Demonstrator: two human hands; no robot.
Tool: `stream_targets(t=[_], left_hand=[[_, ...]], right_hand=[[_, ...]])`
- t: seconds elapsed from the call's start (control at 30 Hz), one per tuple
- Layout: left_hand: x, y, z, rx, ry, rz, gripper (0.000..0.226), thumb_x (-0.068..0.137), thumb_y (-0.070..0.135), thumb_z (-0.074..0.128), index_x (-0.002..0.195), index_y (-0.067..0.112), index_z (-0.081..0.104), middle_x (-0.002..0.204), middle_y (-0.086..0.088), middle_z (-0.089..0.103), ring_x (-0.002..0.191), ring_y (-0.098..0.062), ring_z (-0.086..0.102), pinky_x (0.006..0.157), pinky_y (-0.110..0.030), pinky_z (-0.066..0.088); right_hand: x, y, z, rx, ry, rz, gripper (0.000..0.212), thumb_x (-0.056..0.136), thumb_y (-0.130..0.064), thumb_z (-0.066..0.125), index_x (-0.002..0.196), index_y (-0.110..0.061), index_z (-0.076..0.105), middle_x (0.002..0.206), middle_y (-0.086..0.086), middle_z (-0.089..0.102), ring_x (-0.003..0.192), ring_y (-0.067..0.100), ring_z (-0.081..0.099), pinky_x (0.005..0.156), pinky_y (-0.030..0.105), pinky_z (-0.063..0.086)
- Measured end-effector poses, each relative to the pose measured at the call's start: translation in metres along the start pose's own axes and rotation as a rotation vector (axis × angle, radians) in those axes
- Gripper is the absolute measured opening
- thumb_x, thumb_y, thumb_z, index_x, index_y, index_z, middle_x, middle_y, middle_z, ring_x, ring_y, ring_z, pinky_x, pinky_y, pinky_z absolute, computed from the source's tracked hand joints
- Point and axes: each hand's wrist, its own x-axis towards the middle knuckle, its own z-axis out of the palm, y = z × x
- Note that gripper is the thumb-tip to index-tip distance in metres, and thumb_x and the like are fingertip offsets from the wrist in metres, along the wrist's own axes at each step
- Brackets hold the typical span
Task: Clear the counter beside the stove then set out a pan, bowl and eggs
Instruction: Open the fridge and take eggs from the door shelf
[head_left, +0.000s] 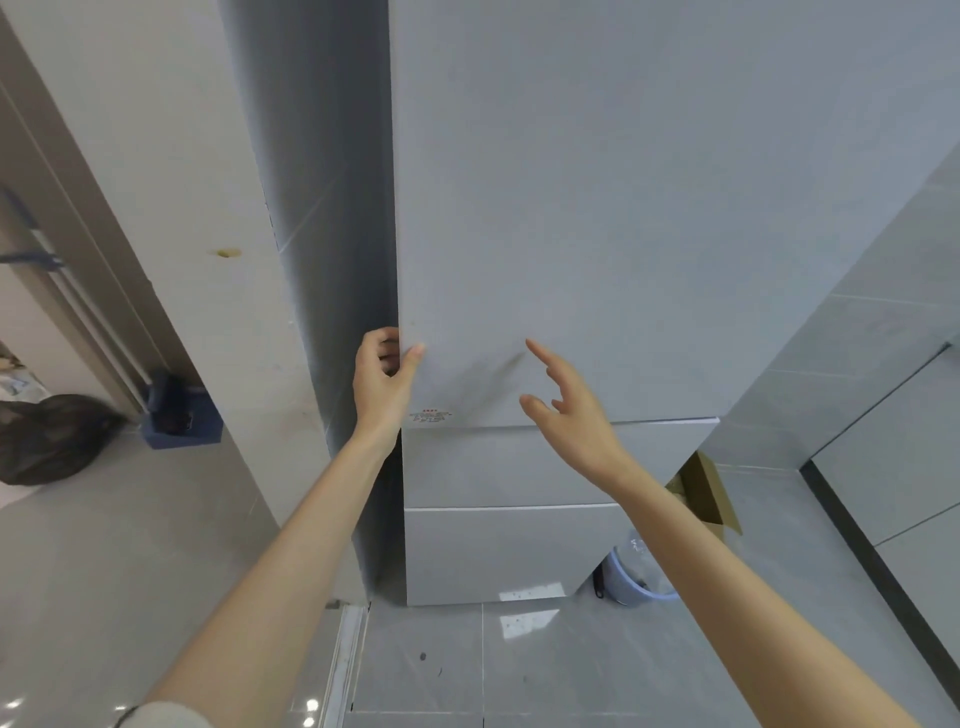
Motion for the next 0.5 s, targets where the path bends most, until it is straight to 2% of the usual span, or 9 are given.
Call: stream_targets(t=[0.17,0.27,0.33,0.43,0.5], left_hand=[[-0.056,-0.002,-0.01,-0.029,0.013,0.019,0.026,0.086,0.025,0.069,0.106,0.022,0.052,0.111,-0.007,0.061,0.091,-0.016,0.057,0.085,-0.037,0.051],[-0.092,0.003,-0.015,-0.035,0.004,0.01,0.029,0.084,0.026,0.071,0.106,0.021,0.053,0.11,-0.007,0.061,0.093,-0.021,0.058,0.086,-0.04,0.051],[-0.118,0.005,-0.018,-0.027,-0.015,0.009,0.035,0.083,0.026,0.072,0.112,0.021,0.052,0.109,-0.005,0.061,0.095,-0.023,0.059,0.083,-0.036,0.053],[-0.163,0.013,-0.022,-0.036,-0.054,-0.017,0.06,0.08,0.026,0.076,0.13,0.029,0.043,0.103,-0.001,0.059,0.09,-0.015,0.06,0.076,-0.019,0.048],[-0.189,0.016,-0.023,-0.022,-0.09,-0.028,0.073,0.077,0.031,0.078,0.137,0.036,0.037,0.1,0.0,0.058,0.089,-0.012,0.06,0.079,-0.02,0.047]], right_hand=[[-0.035,-0.002,-0.01,0.023,0.021,-0.024,0.058,0.094,-0.011,0.051,0.145,-0.035,0.034,0.139,-0.026,0.033,0.136,0.006,0.033,0.112,0.036,0.034],[-0.069,-0.001,-0.017,0.051,0.028,-0.022,0.055,0.095,-0.013,0.051,0.143,-0.036,0.036,0.142,-0.022,0.035,0.128,0.006,0.039,0.108,0.037,0.039],[-0.093,-0.001,-0.023,0.065,0.037,-0.031,0.054,0.095,-0.013,0.051,0.142,-0.038,0.038,0.145,-0.02,0.036,0.126,0.006,0.041,0.107,0.039,0.041],[-0.135,-0.003,-0.035,0.074,0.044,-0.036,0.052,0.096,-0.014,0.051,0.141,-0.037,0.04,0.145,-0.019,0.039,0.126,0.007,0.045,0.105,0.035,0.042],[-0.163,-0.004,-0.043,0.09,0.045,-0.039,0.051,0.095,-0.013,0.05,0.14,-0.036,0.041,0.143,-0.02,0.041,0.124,0.006,0.046,0.102,0.031,0.043]])
